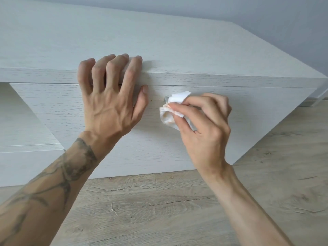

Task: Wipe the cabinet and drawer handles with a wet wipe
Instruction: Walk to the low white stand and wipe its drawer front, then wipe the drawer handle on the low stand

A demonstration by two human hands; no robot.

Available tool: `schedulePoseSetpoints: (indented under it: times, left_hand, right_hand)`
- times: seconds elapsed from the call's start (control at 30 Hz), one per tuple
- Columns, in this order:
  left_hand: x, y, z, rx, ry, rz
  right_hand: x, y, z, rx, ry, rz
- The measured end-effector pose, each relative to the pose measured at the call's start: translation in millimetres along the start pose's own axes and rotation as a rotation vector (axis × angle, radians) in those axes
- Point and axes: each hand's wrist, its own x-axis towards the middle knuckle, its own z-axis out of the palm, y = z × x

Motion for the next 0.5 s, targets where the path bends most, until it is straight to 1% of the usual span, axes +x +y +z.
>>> schedulePoseSetpoints:
  times: [0.2, 0.3, 0.4, 0.5]
  left_hand:
    - [-1, 0, 1, -0.006, -0.002, -0.001]
    - [-1, -1, 0, -0.006, -0.021, -0.002]
    - [0, 1, -5, -0.009, -0.061, -0.008]
    - [2, 1, -17, -0.014, -0.137, 0.003]
  right_hand:
    - [-6, 38, -31, 0.024, -0.041, 0.112]
    - [-7, 47, -37, 0.079, -0.059, 0.165]
    - [-10, 50, -40, 0.188, -0.049, 0.290]
    - [-13, 51, -39, 0.259, -0.027, 0.404]
